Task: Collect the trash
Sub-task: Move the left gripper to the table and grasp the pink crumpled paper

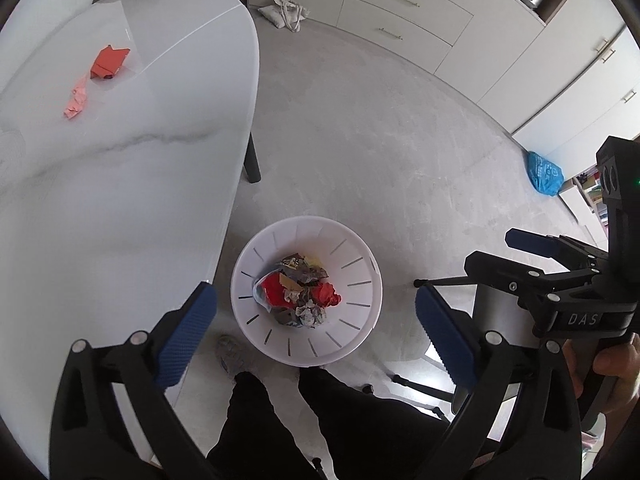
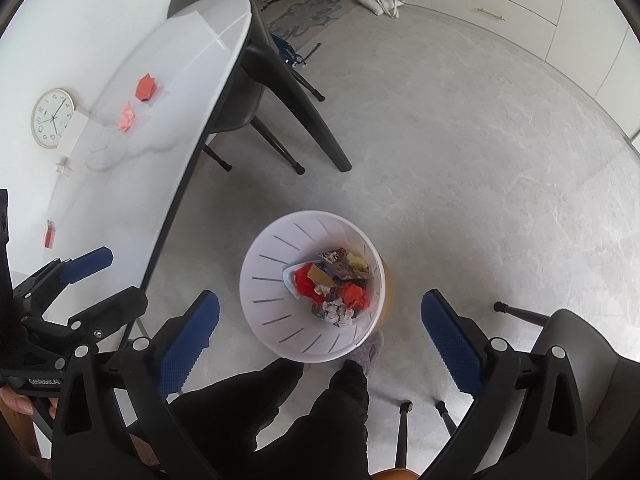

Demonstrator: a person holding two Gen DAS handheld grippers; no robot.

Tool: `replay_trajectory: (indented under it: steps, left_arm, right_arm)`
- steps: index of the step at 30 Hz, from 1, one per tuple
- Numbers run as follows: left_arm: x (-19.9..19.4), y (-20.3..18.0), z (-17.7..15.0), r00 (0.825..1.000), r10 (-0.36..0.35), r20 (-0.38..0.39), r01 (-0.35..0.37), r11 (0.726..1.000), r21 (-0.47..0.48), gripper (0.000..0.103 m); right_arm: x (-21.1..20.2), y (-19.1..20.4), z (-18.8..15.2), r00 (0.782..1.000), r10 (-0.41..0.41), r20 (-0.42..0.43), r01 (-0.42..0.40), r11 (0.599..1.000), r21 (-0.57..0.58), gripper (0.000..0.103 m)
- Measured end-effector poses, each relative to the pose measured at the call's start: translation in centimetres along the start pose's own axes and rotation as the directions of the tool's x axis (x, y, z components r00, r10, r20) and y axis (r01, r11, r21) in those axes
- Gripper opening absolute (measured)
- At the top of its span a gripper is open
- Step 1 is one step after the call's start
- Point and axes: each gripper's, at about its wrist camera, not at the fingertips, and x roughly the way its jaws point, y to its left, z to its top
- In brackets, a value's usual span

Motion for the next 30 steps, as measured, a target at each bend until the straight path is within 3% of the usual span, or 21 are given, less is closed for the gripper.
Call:
replay_trajectory:
  steps: [6, 10, 15, 18, 22, 30]
  left_arm:
    - [-3.0, 2.9, 1.7, 0.994, 0.066, 0.085, -0.062, 0.997, -0.048, 0.095]
    - [-5.3, 7.4, 3.6, 0.974, 0.149, 0.169, -0.129, 0.984, -0.126, 0.095]
    - [-5.9, 14.1, 6.7, 0.954, 0.227, 0.197, -0.187, 0.961, -0.201, 0.095]
    - [-5.0, 18.4, 9.2, 0.942, 0.270, 0.200, -0.221, 0.947, -0.234, 0.095]
    - [-3.1, 22.7, 12.2, 0.938, 0.283, 0.198, -0.225, 0.936, -0.272, 0.094]
    - [2.6, 27.0, 16.7, 0.955, 0.260, 0.146, -0.209, 0.934, -0.290, 0.068]
  right_arm:
    - [-1.2, 2.2, 2.3, 0.999, 0.013, 0.043, -0.012, 0.999, -0.033, 0.100]
    - [-2.2, 5.6, 4.6, 0.995, 0.022, 0.095, -0.013, 0.996, -0.093, 0.100]
    - [-1.9, 9.9, 7.9, 0.990, 0.039, 0.136, -0.019, 0.990, -0.143, 0.100]
    - [-1.3, 12.4, 9.9, 0.987, 0.043, 0.154, -0.019, 0.988, -0.151, 0.100]
    - [-0.4, 15.2, 12.4, 0.985, 0.043, 0.165, -0.018, 0.988, -0.151, 0.100]
    - [2.0, 18.5, 15.5, 0.989, 0.048, 0.139, -0.027, 0.989, -0.148, 0.100]
